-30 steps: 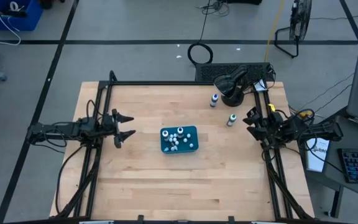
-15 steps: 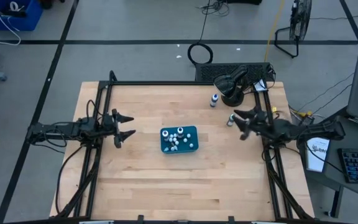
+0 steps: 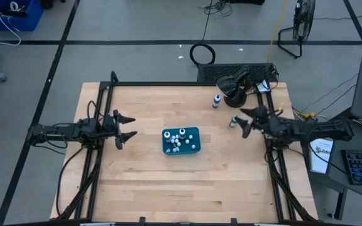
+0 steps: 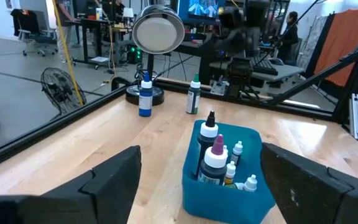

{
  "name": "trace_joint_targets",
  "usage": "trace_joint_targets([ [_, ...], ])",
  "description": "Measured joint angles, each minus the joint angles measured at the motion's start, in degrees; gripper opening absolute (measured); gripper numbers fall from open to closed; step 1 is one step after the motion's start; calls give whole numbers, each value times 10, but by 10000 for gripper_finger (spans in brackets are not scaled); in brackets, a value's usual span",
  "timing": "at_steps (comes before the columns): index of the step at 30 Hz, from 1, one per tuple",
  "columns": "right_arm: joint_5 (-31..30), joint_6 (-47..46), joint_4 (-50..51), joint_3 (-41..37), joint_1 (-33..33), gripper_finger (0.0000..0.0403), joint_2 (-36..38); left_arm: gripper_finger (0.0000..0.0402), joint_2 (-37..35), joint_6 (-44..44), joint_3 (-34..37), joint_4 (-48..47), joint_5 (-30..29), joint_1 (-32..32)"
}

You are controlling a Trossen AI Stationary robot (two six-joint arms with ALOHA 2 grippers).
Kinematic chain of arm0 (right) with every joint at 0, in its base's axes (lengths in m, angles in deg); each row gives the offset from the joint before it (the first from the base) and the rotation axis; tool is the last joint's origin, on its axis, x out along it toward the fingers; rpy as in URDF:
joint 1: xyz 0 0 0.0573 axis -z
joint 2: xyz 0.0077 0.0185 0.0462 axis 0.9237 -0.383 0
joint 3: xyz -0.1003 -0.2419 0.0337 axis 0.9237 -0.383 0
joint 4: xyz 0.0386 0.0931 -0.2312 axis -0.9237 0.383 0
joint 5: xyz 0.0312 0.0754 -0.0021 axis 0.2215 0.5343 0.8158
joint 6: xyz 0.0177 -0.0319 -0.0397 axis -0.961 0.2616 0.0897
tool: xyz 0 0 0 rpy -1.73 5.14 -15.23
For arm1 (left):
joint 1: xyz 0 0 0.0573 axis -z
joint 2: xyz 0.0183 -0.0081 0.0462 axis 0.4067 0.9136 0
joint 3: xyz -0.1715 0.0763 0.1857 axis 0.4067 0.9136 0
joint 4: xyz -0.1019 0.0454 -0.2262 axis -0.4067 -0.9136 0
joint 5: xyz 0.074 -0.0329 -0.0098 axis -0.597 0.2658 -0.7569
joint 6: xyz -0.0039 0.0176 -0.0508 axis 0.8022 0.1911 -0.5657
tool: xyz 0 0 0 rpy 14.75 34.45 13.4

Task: Pick & Place food coloring
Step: Put the large green food coloring bottle into the blue bin

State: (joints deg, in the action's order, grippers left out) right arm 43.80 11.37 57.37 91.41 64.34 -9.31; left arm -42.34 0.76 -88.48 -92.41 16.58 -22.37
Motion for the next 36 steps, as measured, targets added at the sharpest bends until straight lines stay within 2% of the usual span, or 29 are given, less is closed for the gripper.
trace_joint_targets([
  [3,1,-51,125,97,15,265,-49,318,0,0,0,0,0,0],
  [5,22,-109,228,166,30,260,-99,315,0,0,0,0,0,0],
  [8,94,-179,379,256,63,253,-194,316,0,0,0,0,0,0],
  [11,170,-182,470,317,101,248,-292,321,0,0,0,0,0,0],
  [16,267,-106,486,369,162,248,-421,328,0,0,0,0,0,0],
  [20,298,-64,485,395,205,247,-499,324,0,0,0,0,0,0],
  [28,301,-16,482,402,261,247,-587,313,0,0,0,0,0,0],
  [36,300,5,465,402,281,247,-650,324,0,0,0,0,0,0],
])
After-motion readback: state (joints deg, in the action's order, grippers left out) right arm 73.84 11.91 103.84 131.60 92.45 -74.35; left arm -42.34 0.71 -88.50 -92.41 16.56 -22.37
